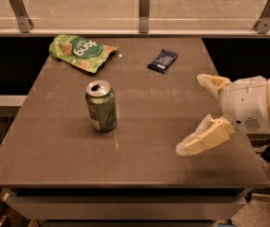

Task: Knock green can over

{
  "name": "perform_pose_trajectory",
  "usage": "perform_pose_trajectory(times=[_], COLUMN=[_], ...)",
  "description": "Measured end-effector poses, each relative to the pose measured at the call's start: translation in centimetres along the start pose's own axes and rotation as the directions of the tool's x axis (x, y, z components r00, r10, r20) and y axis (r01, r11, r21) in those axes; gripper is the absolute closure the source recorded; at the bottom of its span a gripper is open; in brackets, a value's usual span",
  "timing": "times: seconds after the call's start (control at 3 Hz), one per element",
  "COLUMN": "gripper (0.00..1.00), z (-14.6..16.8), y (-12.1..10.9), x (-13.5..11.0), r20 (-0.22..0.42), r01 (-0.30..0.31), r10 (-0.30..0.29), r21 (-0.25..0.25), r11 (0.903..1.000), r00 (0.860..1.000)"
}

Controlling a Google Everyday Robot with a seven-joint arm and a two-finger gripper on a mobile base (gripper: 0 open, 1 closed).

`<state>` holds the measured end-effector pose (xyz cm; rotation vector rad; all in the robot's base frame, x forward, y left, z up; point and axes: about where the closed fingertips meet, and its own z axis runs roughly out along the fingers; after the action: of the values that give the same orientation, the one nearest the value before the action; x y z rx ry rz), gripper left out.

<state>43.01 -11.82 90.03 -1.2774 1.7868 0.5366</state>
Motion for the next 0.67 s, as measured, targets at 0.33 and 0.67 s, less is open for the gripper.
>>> perform_pose_trajectory(times=[0.33,0.67], gripper=[0.0,0.0], z=[2.1,4.0], y=[0.7,1.3], x=[0.4,0.2], r20=[0.063,0.134], r01=[-0.032,-0.052], r10=[0.032,0.052], r21=[0.006,-0.001], r11=[0.9995,0.9986], r00=[0.997,0.99])
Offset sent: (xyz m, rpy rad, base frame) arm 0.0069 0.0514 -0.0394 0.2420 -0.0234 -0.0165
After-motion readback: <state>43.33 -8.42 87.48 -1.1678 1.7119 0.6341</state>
